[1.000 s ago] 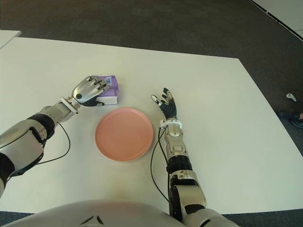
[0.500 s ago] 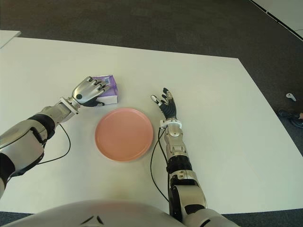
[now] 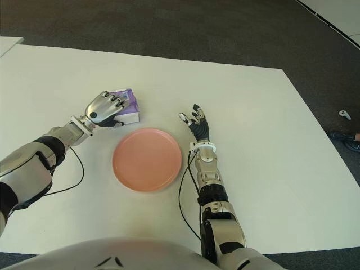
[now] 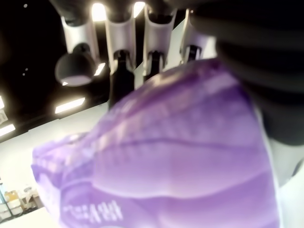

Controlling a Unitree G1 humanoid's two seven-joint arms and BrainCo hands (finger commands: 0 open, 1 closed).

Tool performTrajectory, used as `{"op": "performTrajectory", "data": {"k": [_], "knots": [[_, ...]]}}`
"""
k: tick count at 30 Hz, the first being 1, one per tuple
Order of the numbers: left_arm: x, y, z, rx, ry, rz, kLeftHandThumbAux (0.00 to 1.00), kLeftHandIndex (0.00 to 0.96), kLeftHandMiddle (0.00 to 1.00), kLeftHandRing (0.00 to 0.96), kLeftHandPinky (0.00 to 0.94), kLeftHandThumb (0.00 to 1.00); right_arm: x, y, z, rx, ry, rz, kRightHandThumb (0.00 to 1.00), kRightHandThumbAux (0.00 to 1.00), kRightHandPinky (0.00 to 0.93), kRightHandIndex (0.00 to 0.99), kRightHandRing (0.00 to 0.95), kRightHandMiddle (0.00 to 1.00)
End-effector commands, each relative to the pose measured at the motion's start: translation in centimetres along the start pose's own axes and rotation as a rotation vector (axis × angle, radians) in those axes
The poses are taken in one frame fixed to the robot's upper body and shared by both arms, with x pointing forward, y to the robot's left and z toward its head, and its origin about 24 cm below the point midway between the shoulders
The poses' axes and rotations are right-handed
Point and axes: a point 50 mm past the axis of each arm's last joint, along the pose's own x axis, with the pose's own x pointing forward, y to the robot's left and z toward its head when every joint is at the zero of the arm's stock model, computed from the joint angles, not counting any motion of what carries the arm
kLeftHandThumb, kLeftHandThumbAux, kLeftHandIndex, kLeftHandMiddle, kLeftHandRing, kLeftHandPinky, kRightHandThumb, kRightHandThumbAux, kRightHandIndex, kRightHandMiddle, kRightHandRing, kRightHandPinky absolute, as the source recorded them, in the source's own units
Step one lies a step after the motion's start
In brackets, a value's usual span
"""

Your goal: Put the tissue paper into the plate.

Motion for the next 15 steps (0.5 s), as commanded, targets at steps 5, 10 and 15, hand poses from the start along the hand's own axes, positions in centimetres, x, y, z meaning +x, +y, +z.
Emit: {"op": "performTrajectory", "data": {"k": [5, 10, 15], "knots": [[0.0, 0.4, -0.6, -0.065, 0.047, 0.034, 0.703, 0.44, 0.846, 0.844, 0.839, 0.735, -0.8, 0.1, -2.5, 0.004, 0.125, 0.009, 0.143, 0.567, 0.116, 0.098, 0.085, 0.095], [1.8, 2.6, -2.7, -0.105, 0.078, 0.174, 0.702, 0.441, 0.843, 0.842, 0.836, 0.739, -0.7, 0.0, -2.5, 0.005, 0.125, 0.007, 0.148, 0.565, 0.119, 0.101, 0.086, 0.097], [3.1, 4.4, -4.5, -0.17, 0.16, 0.268, 0.701, 0.441, 0.844, 0.842, 0.835, 0.74, -0.7, 0.1, -2.4, 0.007, 0.122, 0.009, 0.152, 0.565, 0.121, 0.101, 0.087, 0.097]]}}
